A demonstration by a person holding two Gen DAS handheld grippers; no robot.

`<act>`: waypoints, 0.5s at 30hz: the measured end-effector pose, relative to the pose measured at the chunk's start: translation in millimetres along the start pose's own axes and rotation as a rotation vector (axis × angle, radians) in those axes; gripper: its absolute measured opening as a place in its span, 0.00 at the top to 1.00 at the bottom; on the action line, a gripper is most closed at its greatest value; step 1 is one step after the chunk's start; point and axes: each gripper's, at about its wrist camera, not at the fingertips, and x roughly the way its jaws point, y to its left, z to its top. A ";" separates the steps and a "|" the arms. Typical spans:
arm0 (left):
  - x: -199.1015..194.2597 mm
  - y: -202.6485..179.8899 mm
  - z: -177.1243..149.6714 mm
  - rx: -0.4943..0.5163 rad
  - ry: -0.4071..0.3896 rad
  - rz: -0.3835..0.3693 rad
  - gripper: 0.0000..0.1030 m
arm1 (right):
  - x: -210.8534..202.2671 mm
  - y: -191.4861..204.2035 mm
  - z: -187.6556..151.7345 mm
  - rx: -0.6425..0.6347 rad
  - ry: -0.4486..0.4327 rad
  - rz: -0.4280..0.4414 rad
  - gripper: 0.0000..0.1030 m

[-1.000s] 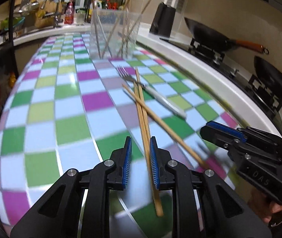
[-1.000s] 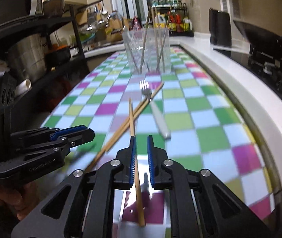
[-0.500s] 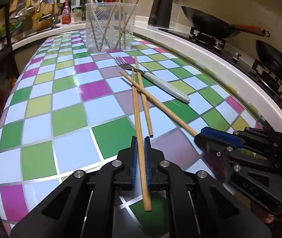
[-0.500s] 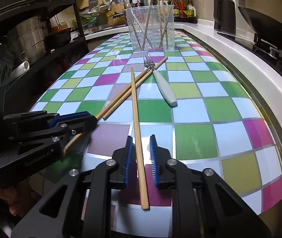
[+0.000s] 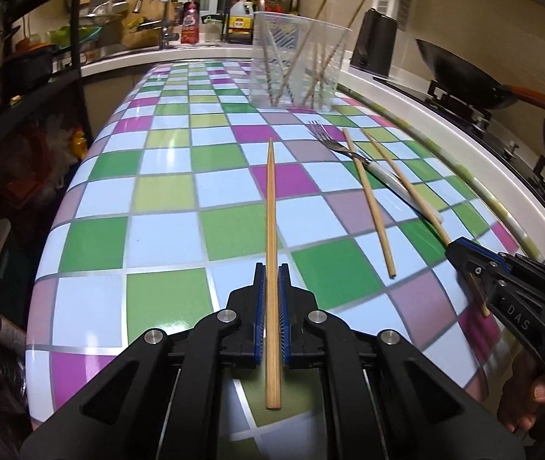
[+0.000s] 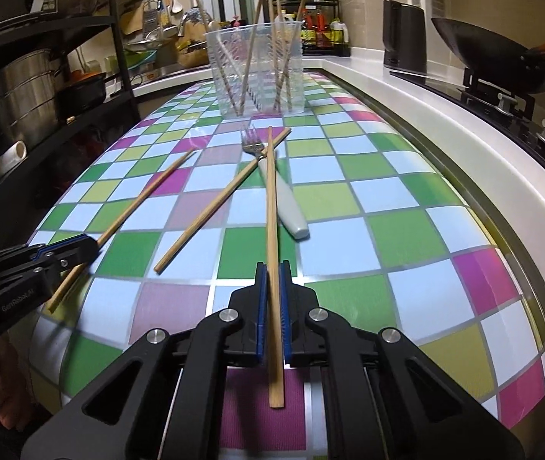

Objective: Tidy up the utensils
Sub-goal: 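Grasp a chopstick with the left tool while the right tool grasps another chopstick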

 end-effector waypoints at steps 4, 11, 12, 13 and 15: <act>3.8 1.7 4.4 -0.009 0.013 -0.007 0.93 | 3.7 -4.0 3.1 0.044 0.001 -0.014 0.91; -9.2 5.4 -13.9 0.028 -0.043 -0.013 0.91 | -9.2 -5.2 -11.2 0.026 -0.038 -0.012 0.89; -12.0 4.9 -17.2 0.038 -0.053 -0.013 0.88 | -11.8 -5.4 -14.1 0.020 -0.047 -0.013 0.86; -14.7 4.3 -20.1 0.047 -0.061 -0.012 0.87 | -14.4 -5.1 -16.8 0.010 -0.055 -0.015 0.85; -19.5 2.7 -24.8 0.064 -0.074 -0.009 0.83 | -18.5 -4.6 -21.7 -0.005 -0.069 -0.021 0.82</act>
